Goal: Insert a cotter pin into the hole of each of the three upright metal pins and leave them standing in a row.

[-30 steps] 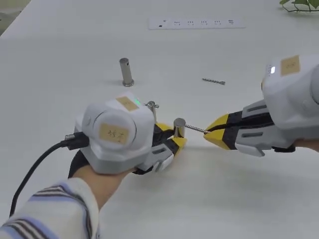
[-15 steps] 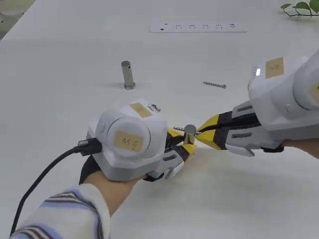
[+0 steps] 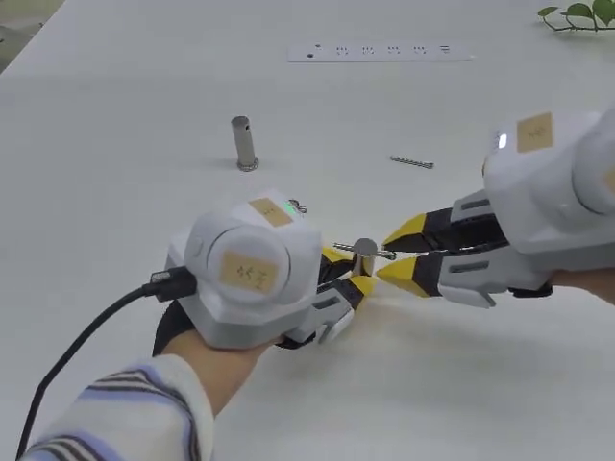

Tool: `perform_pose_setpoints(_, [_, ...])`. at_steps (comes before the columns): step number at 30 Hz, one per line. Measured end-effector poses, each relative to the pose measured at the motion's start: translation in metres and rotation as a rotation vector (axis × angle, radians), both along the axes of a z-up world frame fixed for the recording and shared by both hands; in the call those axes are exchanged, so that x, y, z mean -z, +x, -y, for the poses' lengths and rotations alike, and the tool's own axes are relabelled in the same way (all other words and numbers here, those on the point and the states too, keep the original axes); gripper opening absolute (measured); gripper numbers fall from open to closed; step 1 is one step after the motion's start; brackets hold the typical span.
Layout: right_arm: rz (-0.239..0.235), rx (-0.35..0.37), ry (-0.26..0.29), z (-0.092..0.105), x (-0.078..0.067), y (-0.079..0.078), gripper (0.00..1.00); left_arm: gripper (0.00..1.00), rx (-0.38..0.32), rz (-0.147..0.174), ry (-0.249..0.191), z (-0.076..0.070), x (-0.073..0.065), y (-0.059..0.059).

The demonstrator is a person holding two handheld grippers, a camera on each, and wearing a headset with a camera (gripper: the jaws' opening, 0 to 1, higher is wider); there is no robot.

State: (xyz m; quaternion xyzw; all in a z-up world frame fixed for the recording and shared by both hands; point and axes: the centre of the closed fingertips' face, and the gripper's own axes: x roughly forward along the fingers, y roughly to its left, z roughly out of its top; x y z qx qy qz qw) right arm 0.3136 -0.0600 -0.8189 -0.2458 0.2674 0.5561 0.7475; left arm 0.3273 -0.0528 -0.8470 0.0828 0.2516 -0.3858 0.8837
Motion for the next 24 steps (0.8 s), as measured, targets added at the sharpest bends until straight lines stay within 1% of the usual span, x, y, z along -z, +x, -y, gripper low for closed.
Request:
perform_pose_setpoints(3, [-0.019, 0.027, 0.027, 0.006, -0.003, 0.003, 0.11, 0.11, -0.008, -0.004, -0.006, -0.001, 0.000, 0.000])
perform_pose_setpoints(5, [-0.029, 0.037, 0.032, 0.008, -0.004, 0.002, 0.07, 0.11, -0.008, -0.003, -0.005, -0.001, 0.000, 0.000])
perform_pose_setpoints(11, [-0.050, 0.040, 0.035, 0.007, -0.004, 0.000, 0.03, 0.11, -0.011, -0.005, -0.007, -0.002, 0.000, 0.000])
perform_pose_setpoints(14, [-0.050, 0.036, 0.035, 0.002, -0.004, 0.000, 0.03, 0.11, -0.012, -0.005, -0.007, -0.002, 0.000, 0.000])
perform_pose_setpoints(18, [-0.050, 0.040, 0.038, -0.002, -0.003, 0.004, 0.03, 0.11, -0.019, -0.006, -0.009, -0.002, 0.000, 0.000])
perform_pose_setpoints(24, [-0.048, 0.047, 0.034, -0.001, -0.002, 0.004, 0.03, 0.11, -0.030, -0.013, -0.017, -0.002, 0.000, 0.000])
